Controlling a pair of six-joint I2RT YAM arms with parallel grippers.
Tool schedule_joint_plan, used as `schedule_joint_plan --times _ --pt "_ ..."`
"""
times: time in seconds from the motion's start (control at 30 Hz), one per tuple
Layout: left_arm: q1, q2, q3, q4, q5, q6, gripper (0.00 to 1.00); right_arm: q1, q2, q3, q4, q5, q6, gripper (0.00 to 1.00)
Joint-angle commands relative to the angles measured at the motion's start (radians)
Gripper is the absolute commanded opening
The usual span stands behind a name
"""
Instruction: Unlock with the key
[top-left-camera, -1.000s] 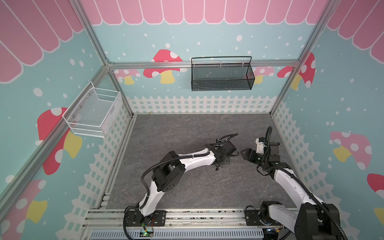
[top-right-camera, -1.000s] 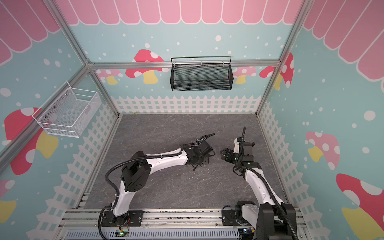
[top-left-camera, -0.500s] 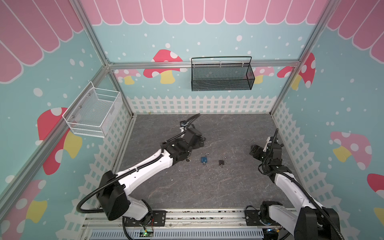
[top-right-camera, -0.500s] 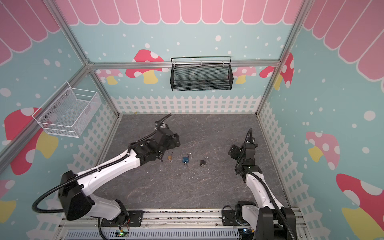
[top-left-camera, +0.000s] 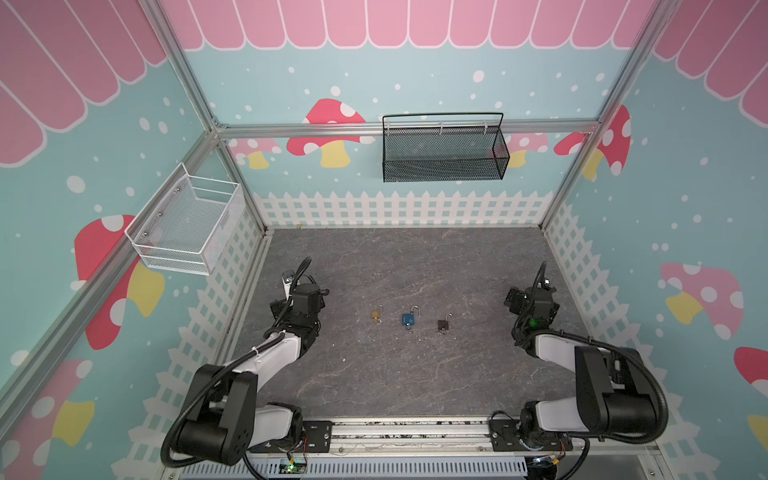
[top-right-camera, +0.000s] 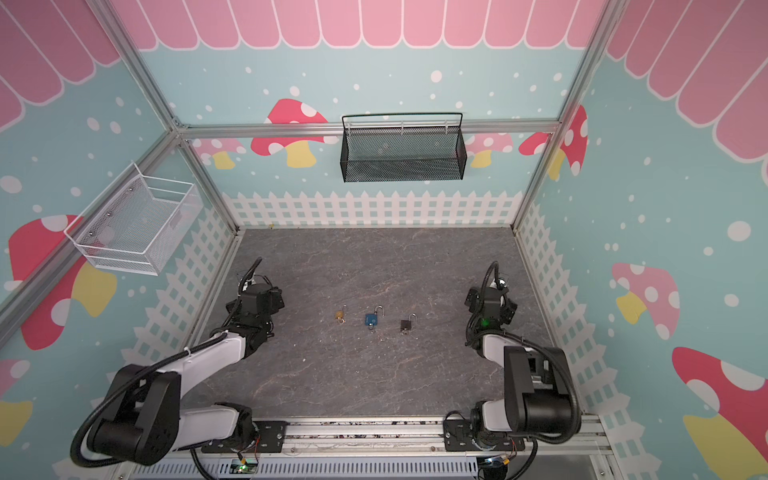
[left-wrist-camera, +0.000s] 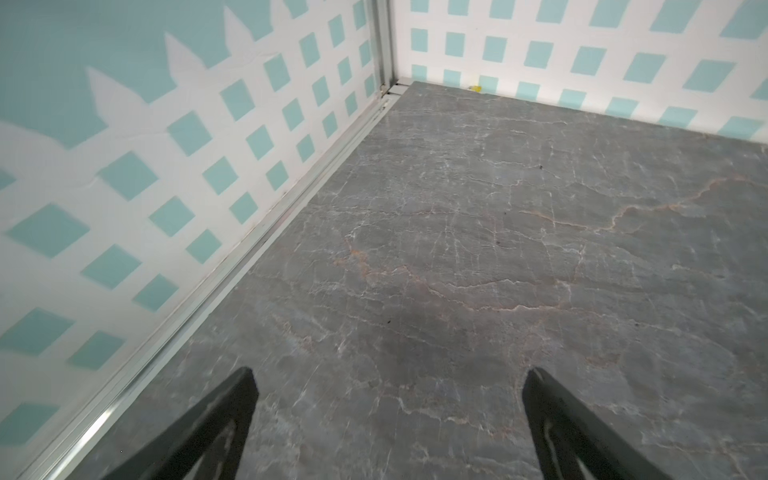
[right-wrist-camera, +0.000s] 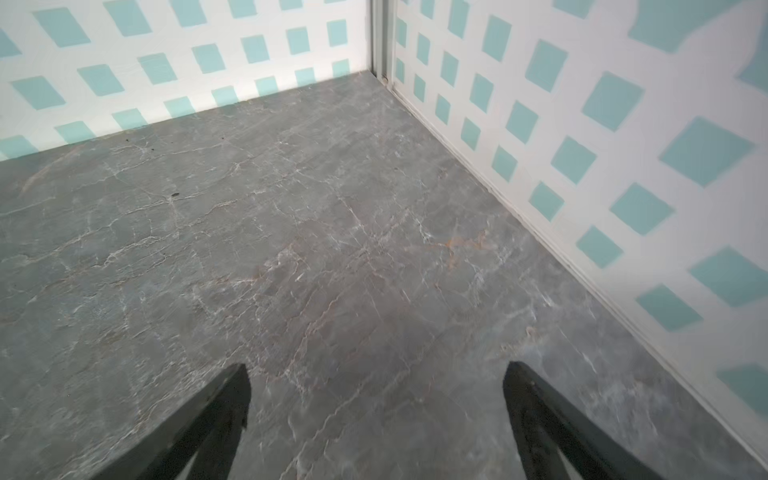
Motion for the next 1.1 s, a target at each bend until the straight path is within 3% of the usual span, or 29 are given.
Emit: schedule_joint_plan --times 0.0,0.13,0.23,0.27,0.3,0.33,0.4,0.43,0.47,0.6,1.07 --pt "0.004 0.083 -0.035 0.389 0.116 0.19 1.0 -0.004 0.013 -0.049 0.268 -0.139 -0.183 0.98" --pt "0.038 0.126 -0.097 0.525 0.225 0.186 1.0 0.001 0.022 -0.127 0.429 -0.305 -0.265 0.98" --pt "0.067 0.185 -0.167 0.713 0.375 0.208 1.0 0.001 0.087 -0.239 0.714 -0.429 -0.32 0.98" --pt "0.061 0.199 -0.173 0.752 0.356 0.217 1.0 0.002 0.067 -0.227 0.656 -0.416 -0.317 0.98" --pt "0.067 0.165 -0.149 0.632 0.347 0.191 1.0 0.002 0.061 -0.196 0.579 -0.396 -0.309 0.98" --pt "0.078 0.166 -0.108 0.555 0.313 0.158 1.0 0.006 0.086 -0.21 0.655 -0.388 -0.312 0.98" --pt "0.125 0.177 -0.103 0.556 0.356 0.119 1.0 0.008 0.065 -0.201 0.592 -0.381 -0.312 0.98" --pt "0.125 0.162 -0.093 0.512 0.359 0.115 1.0 0.01 0.08 -0.211 0.65 -0.382 -0.313 0.98" --pt "0.124 0.181 -0.11 0.584 0.353 0.125 1.0 0.013 0.067 -0.211 0.626 -0.375 -0.317 0.98" --pt "0.116 0.182 -0.121 0.606 0.314 0.123 1.0 0.015 0.066 -0.21 0.619 -0.385 -0.319 0.98" --pt "0.106 0.178 -0.113 0.585 0.306 0.13 1.0 0.015 0.067 -0.21 0.625 -0.384 -0.319 0.98"
